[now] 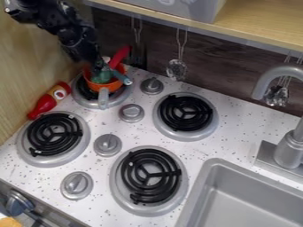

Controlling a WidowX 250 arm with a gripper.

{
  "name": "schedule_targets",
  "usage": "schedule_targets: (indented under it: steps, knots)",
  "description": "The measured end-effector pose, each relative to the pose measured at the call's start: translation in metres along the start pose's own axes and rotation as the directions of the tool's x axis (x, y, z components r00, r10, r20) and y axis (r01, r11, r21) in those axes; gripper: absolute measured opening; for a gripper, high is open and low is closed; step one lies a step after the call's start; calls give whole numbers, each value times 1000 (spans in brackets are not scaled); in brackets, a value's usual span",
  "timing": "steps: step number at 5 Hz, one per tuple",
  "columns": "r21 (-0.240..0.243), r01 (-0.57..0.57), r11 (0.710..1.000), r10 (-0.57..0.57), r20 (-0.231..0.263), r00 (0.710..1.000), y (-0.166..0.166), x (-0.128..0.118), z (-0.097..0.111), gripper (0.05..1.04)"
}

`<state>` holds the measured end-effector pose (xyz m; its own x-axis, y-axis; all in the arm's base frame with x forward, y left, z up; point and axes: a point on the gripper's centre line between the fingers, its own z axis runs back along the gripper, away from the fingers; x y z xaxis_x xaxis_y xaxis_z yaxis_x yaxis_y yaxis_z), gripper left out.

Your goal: Move something in the table

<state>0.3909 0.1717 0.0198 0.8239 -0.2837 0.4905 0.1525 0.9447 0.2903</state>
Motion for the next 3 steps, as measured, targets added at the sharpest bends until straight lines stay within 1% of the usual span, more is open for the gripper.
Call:
schedule_targets:
  steps: [1, 2, 3]
  knots:
    - [-21, 7, 1000, -7, -4, 1000, 5, -1, -12, 996]
    - [-58, 11, 998, -13, -35, 999, 5, -5, -25, 996]
    - [-71, -6, 997, 4, -38, 999, 2, -6, -32, 994]
